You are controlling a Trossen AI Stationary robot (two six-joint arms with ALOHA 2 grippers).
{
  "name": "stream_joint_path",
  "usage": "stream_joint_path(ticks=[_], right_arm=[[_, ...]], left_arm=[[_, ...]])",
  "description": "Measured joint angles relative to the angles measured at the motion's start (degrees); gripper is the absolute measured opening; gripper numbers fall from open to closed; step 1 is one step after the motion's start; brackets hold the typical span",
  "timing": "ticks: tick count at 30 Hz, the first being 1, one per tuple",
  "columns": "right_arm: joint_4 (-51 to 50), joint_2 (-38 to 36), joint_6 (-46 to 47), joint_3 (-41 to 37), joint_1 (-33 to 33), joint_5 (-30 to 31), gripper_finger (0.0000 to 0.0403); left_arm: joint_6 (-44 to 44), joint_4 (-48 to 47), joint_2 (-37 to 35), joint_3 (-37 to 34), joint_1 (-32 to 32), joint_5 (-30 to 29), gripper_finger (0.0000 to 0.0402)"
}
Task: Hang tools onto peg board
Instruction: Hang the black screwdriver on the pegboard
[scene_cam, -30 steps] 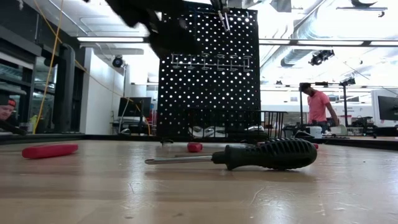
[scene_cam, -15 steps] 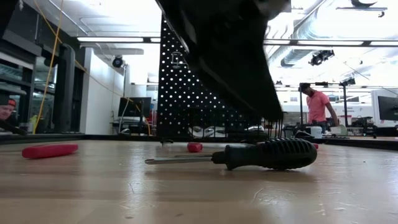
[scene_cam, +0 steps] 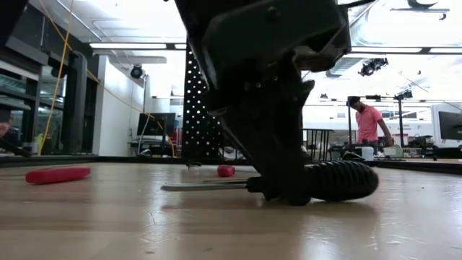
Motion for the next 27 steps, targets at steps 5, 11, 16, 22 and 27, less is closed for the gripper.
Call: stream_joint_path(ticks=[5,11,16,22,27], right_arm=[[0.9,0.0,-0.6,0.0,0.3,1.2,0.0133],[0.9,0.0,-1.5,0.0,0.3,2.2,0.0133],[1.8,0.0,-1.7,0.0,0.2,11.6,0.0133],[6.4,0.0,0.6,0.0,-1.3,21.6,0.0133],[12.5,0.3,-3.0,0.0,-4.2,24.2,0.0133]], left_arm=[[-2.7,-4.4,0.7,5.6,1.4,1.5,0.0051],[0.8,-15.2,-7.5,10.4,1.6,-4.7,0.0051],[0.8,-18.9,-19.6,10.0,2.3,-23.8,0.0051],[9.7,15.1,-32.9,-1.4,11.0,-27.1,0.0051],[12.8,49.8,-34.5,-7.3,20.3,-12.2,0.0051]])
